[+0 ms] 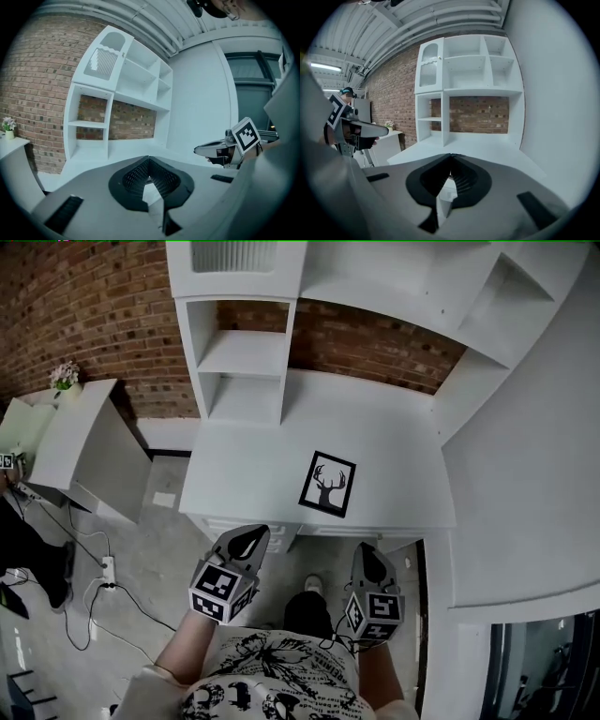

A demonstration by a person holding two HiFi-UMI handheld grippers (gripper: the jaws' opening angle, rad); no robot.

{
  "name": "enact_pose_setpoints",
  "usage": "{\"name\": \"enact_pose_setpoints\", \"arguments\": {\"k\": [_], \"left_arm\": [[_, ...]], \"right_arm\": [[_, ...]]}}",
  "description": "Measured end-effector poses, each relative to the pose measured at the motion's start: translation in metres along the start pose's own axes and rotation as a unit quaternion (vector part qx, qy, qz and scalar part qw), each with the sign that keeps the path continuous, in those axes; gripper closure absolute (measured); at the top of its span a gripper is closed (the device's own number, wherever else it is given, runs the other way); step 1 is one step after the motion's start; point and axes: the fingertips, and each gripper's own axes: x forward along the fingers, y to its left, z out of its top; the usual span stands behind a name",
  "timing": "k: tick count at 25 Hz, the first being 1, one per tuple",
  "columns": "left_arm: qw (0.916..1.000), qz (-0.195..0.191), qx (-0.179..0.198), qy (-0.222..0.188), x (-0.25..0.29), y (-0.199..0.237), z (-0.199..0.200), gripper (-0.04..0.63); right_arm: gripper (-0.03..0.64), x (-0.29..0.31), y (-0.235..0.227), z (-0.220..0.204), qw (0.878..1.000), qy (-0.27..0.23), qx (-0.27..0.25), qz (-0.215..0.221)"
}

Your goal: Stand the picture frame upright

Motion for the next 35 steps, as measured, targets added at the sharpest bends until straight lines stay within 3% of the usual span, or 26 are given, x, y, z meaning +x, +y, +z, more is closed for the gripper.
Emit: {"name": "enact_pose_setpoints", "arguments": {"k": [12,18,27,31,35], "left_arm": [[0.995,0.098,-0.018,0.01,0.124,0.024,0.047,0.588],[0.9906,0.129,-0.036,0.027,0.17,0.025,0.04,0.588],[0.9903,0.118,-0.063,0.037,0.212,0.042,0.017,0.588],[0.9933,0.097,-0.049,0.039,0.22,0.052,0.006,0.588],[0.9947,0.079,-0.049,0.045,0.221,0.055,-0.005,0.588]], "right_arm": [[0.614,0.139,-0.091,0.049,0.992,0.038,-0.022,0.119],[0.613,0.193,-0.113,0.035,0.982,0.077,-0.041,0.166],[0.612,0.238,-0.122,-0.025,0.971,0.161,-0.028,0.174],[0.612,0.252,-0.112,-0.057,0.966,0.197,-0.012,0.167],[0.531,0.262,-0.102,-0.085,0.96,0.229,0.0,0.16]]}}
